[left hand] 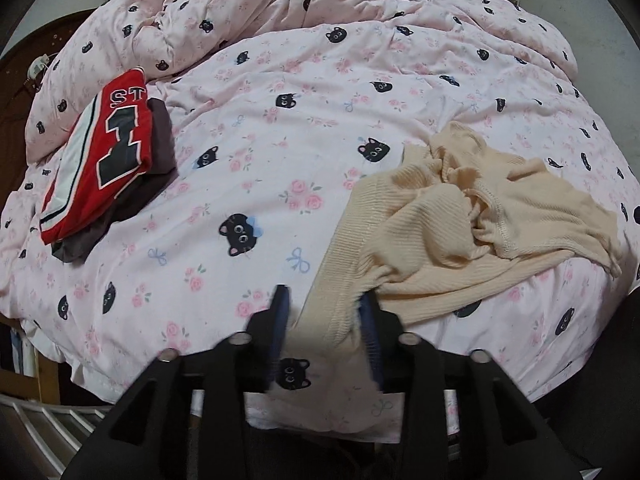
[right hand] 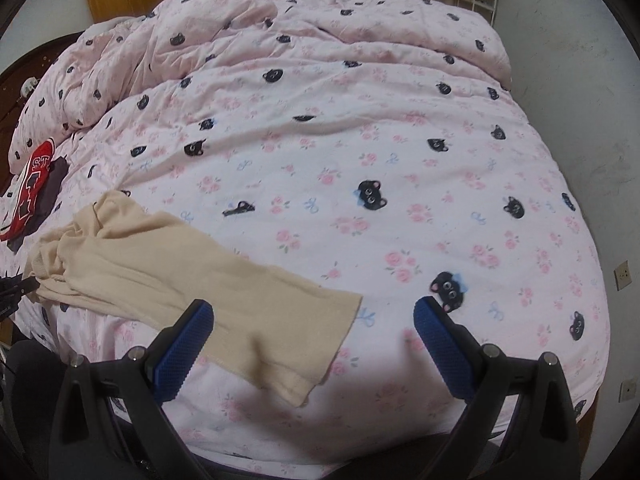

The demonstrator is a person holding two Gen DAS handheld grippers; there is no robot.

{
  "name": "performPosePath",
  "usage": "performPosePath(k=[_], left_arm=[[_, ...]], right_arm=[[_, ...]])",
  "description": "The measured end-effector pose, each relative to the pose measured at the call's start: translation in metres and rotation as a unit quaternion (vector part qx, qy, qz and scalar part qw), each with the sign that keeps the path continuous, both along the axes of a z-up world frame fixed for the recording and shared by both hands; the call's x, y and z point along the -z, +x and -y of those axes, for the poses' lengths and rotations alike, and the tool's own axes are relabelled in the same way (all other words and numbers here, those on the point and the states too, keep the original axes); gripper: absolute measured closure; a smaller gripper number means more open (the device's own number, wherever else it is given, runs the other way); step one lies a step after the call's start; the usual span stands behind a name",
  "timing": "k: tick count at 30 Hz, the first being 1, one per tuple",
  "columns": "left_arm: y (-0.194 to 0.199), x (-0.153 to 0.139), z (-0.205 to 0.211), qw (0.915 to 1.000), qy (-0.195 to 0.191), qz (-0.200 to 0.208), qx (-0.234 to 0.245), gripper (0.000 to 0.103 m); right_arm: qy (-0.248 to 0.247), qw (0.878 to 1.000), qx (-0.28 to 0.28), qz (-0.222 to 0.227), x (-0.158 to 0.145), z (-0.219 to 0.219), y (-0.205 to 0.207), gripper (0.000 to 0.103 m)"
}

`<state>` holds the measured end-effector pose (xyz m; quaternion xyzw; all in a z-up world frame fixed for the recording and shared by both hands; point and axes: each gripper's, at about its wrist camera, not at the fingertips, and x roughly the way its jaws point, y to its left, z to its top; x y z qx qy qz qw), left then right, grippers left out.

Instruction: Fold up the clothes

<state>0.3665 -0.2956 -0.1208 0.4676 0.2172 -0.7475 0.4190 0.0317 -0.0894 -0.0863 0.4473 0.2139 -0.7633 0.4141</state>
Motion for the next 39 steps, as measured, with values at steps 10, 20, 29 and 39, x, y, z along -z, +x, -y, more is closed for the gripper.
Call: performPosePath(k=[10,20,29,39], left_arm=[[-0.009,-0.033,0.049,0.9977,-0.017,-0.065,0.001,0.049],[-0.09,0.019,0.08,0.9951,0.041,-0.047,0.078,0.05],[-0.099,0.042,0.074,0.9924,0.07,-0.058,0.083,0.072],[-0.098,0.038,0.058,0.9934,0.045,-0.069,0.08,0.091]], right_arm=[[0.022,1.0,0.006,0.012,0.018,0.003,0.0,0.001],[0.038,0.999,0.012,0.012,0.029,0.005,-0.008,0.001],[0.042,0.999,0.015,0.022,0.04,0.01,-0.018,0.001],[0.045,0.998,0.016,0.035,0.049,0.011,-0.02,0.001]])
